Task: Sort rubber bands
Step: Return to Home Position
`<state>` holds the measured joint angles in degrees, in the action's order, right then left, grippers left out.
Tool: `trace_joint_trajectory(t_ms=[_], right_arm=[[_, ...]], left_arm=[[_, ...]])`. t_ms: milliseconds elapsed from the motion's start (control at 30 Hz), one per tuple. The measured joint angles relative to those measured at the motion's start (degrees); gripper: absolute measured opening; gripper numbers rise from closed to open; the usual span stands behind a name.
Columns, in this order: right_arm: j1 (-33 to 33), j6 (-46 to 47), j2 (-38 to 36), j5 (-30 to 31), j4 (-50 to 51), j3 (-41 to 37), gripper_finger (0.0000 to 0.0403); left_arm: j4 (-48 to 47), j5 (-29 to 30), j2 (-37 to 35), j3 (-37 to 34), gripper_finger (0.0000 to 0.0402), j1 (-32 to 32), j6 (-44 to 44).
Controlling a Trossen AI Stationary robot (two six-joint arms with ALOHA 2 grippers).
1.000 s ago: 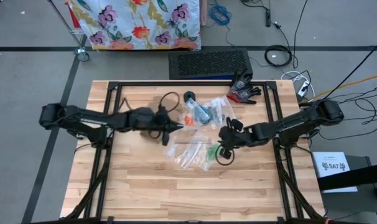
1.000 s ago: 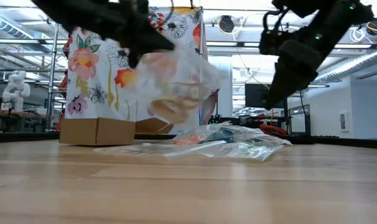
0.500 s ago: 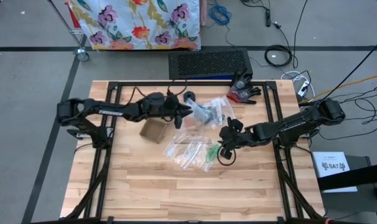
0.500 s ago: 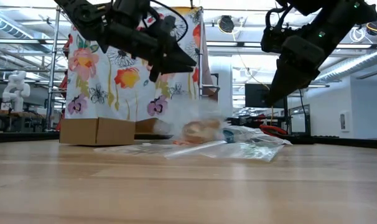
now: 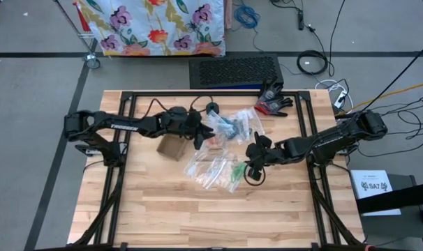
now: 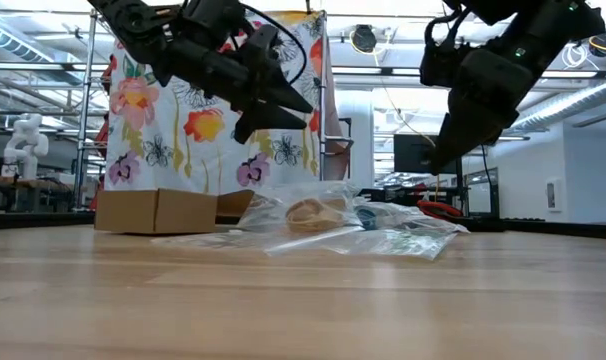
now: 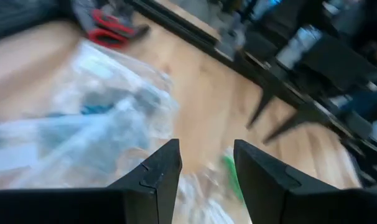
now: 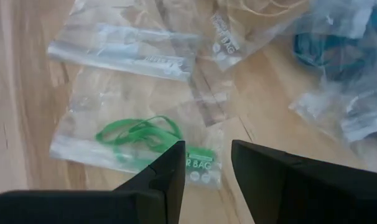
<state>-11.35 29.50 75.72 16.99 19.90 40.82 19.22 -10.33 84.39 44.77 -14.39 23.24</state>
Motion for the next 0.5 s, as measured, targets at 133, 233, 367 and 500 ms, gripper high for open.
trace_joint_trajectory(t_ms=[133, 233, 367, 500], right_arm=[[-0.1, -2.2, -0.1, 3.9, 0.4, 0.0, 0.0121], [0.0, -2.2, -1.0, 5.7, 2.0, -0.1, 0.0121], [-0.1, -3.0, -6.3, 5.7, -3.0, -5.8, 0.0121], [0.0, -4.2, -16.7, 4.8, -14.5, -17.6, 0.0121]], left_arm=[[-1.5, -5.0, -1.3, -0.2, 0.0151, 0.3, -4.9], [-0.5, -6.5, -4.7, -1.7, 0.0151, 1.6, -9.5], [0.8, -6.8, -13.4, -8.0, 0.0151, 3.0, -14.7], [7.4, -4.9, -23.2, -19.1, 0.0151, 4.2, -16.2]])
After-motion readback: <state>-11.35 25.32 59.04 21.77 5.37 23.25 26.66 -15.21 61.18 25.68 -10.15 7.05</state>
